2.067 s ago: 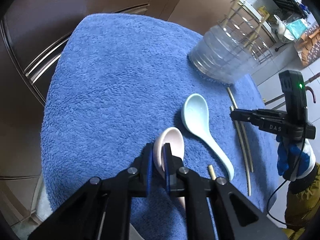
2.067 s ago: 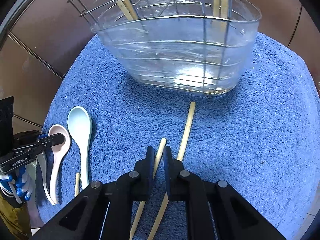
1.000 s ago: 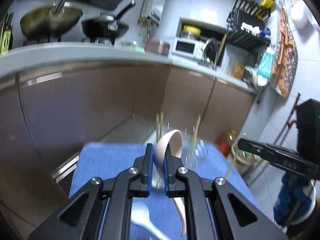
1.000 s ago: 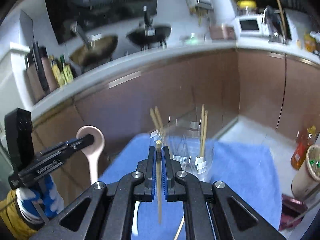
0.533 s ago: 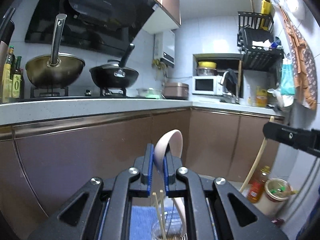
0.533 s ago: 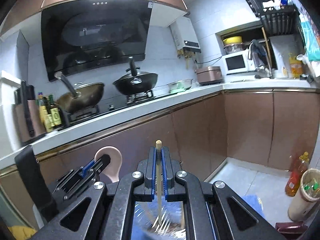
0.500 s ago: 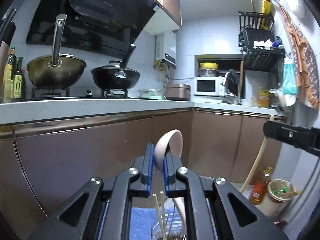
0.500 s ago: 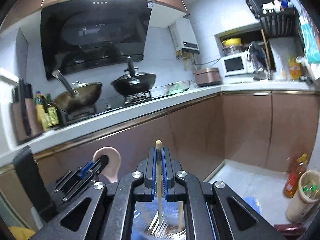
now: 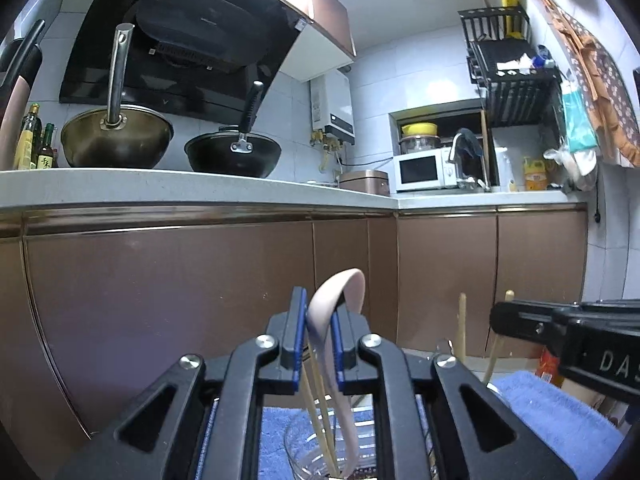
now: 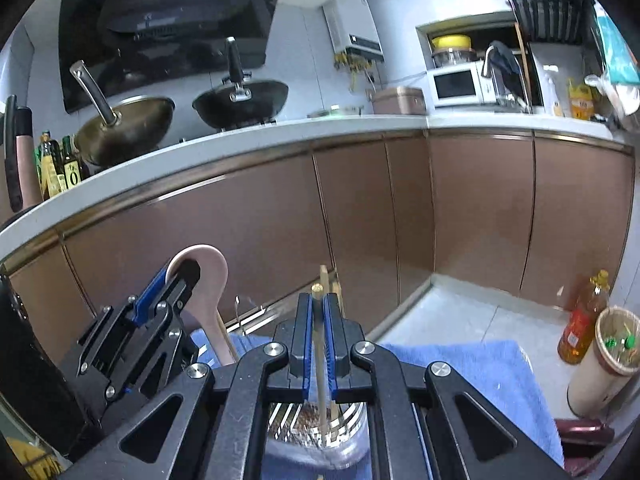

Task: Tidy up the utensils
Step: 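Lift the pink spoon with the left tool toward the holder while the right tool carries its chopstick, then lower the pink spoon into the holder and open the left tool while the right tool does likewise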

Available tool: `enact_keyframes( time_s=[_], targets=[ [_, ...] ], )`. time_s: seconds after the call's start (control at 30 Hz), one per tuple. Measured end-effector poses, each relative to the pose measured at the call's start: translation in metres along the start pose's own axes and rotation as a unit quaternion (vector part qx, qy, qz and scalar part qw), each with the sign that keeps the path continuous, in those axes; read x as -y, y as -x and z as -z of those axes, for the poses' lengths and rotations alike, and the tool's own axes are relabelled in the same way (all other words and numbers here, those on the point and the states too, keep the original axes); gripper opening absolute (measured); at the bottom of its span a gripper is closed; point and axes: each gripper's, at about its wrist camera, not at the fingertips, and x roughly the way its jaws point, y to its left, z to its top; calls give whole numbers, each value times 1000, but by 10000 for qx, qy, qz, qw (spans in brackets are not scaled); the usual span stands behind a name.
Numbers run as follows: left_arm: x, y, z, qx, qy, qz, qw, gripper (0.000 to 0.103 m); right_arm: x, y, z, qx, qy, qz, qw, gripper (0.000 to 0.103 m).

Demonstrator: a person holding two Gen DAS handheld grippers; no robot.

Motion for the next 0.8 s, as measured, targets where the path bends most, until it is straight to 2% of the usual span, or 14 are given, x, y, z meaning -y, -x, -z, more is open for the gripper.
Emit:
enact_keyframes(
  time_s=[0.07,0.13,0.2,0.43,0.57,0.7,0.73,0.8],
  targets=[
    [-1,3,3,-20,-13,41,10000,22,2,2,4,-101,-11,-11,9999,9],
    [-4,9,2,48,35,71,10000,26,4,6,6,-144,-13,19,9999,16],
    [-7,14,-3,81,59,118,9999,30,6,9,7,-184,-43,42,9998,18],
    [-38,51,-33,227,200,248,9992,33,13,40,3,-150,-88,104,9998,22],
    [-69,73,-55,-65,394,330,9987,36,13,64,3,-117,-63,95,9999,26],
    [-98,99,-66,-320,354,269,9985,36,10,86,7,-136,-4,101,9999,26],
    [-105,106,-66,-373,349,226,9984,38,9,92,7,-128,9,106,9999,26],
    [-121,120,-66,-537,385,108,9978,49,8,103,8,-121,-2,83,9999,26]
  ],
)
